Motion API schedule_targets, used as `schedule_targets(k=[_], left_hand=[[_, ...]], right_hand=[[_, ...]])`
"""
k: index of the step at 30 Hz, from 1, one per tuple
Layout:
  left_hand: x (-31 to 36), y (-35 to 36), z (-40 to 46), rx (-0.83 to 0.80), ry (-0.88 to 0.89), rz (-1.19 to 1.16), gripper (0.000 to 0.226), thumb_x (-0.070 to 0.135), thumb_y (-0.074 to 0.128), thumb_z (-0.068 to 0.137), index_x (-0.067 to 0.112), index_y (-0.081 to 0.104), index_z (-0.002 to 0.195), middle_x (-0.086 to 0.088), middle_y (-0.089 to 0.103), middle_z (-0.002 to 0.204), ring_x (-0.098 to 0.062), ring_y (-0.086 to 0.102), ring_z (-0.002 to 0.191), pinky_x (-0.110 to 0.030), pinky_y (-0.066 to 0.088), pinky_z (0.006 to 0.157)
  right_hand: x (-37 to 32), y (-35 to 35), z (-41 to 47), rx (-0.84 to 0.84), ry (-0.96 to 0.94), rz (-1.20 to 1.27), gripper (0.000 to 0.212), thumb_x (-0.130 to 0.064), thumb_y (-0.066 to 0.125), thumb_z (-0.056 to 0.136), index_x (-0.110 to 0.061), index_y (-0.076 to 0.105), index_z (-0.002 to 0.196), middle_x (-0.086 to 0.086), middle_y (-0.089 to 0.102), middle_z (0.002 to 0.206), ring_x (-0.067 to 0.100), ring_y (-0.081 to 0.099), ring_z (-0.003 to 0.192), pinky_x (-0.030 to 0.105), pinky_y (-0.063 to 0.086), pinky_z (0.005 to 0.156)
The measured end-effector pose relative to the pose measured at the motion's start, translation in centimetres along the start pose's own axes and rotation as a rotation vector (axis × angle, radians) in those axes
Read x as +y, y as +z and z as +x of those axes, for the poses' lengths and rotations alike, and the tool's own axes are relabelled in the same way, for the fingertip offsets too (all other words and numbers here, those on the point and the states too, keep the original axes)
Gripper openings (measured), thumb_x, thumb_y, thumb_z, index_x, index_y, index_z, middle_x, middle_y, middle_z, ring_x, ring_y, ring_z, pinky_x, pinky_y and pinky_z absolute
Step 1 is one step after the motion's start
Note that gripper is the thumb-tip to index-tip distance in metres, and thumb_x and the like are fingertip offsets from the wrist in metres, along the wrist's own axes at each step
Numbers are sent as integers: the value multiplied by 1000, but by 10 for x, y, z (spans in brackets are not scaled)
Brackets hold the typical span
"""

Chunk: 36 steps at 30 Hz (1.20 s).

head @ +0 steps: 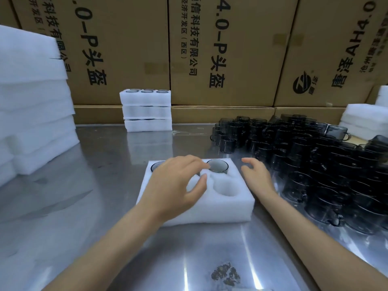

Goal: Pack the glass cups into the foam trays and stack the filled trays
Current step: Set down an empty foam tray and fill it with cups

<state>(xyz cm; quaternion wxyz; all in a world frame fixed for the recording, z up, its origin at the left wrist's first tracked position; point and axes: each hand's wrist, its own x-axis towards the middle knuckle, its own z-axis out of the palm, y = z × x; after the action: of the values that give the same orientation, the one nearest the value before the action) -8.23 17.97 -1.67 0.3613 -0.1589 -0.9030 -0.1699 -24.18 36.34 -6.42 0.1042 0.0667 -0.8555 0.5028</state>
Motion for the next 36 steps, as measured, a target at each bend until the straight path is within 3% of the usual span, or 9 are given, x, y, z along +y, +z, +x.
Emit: schedule_targets(k=[4, 7, 9, 13, 16, 21, 26, 31, 36], left_hand=[[-28, -11, -28, 100, -58, 22, 30, 32, 43, 89, 19, 70, 90, 11, 67, 94, -13, 62, 90, -31, 47, 76], [-45, -13, -39, 128, -251, -185, 36, 40, 38, 88, 21, 69, 89, 14, 66, 94, -10, 61, 94, -35, 46, 83], [-48, -10, -38, 141, -320, -264, 39, 43, 36, 86, 22, 70, 87, 14, 67, 92, -9, 61, 95, -35, 46, 85], [-51, -5, -37, 133, -331, -275, 41, 44, 37, 85, 21, 70, 85, 14, 67, 92, -11, 60, 96, -35, 45, 86], [-52, -5, -38, 120, -343, -281, 40, 45, 36, 85, 23, 70, 86, 15, 67, 92, -10, 60, 96, -32, 44, 86], [-53, -5, -38, 111, -350, -282, 42, 47, 36, 84, 24, 70, 85, 16, 68, 93, -9, 60, 98, -30, 44, 86], [-53, -5, -40, 108, -372, -289, 38, 51, 35, 82, 33, 67, 82, 20, 67, 93, -2, 58, 97, -16, 39, 84], [-52, -5, -41, 111, -398, -316, 37, 52, 34, 81, 35, 66, 80, 20, 67, 93, -3, 58, 98, -19, 39, 84], [-50, -6, -42, 116, -416, -325, 36, 50, 34, 79, 36, 66, 78, 23, 66, 92, 0, 57, 97, -10, 37, 80]], right_hand=[[6, 0, 19, 106, 31, 2, 38, -8, 45, 90, -13, 57, 126, 9, 46, 137, 21, 56, 102, 27, 41, 86], [9, 0, 32, 117, 64, -88, 41, -12, 45, 92, -17, 53, 131, 5, 38, 142, 18, 51, 81, 27, 38, 75], [10, 1, 38, 100, 95, -147, 44, -16, 45, 91, -20, 50, 135, 4, 43, 141, 20, 53, 83, 28, 39, 74], [9, 2, 44, 105, 138, -119, 45, -17, 44, 89, -24, 53, 132, -3, 66, 95, 18, 58, 67, 26, 40, 61], [9, 1, 39, 97, 109, -89, 36, -17, 44, 87, -29, 64, 115, -15, 60, 70, 12, 57, 58, 24, 39, 54], [12, -2, 26, 37, 39, 53, 29, -16, 49, 83, -32, 69, 70, -10, 67, 71, 16, 62, 71, 36, 49, 78], [11, -6, 9, 11, 41, 241, 33, -8, 52, 80, -22, 67, 55, -2, 71, 72, 21, 58, 64, 45, 52, 74], [10, -7, -1, 115, -4, 117, 10, -31, 58, 83, -22, 55, 82, -9, 64, 71, 14, 59, 72, 33, 45, 67], [7, -3, -2, 12, -9, -210, 65, -65, 58, 77, -30, 46, 130, -8, 62, 105, 23, 57, 103, 34, 43, 76]])
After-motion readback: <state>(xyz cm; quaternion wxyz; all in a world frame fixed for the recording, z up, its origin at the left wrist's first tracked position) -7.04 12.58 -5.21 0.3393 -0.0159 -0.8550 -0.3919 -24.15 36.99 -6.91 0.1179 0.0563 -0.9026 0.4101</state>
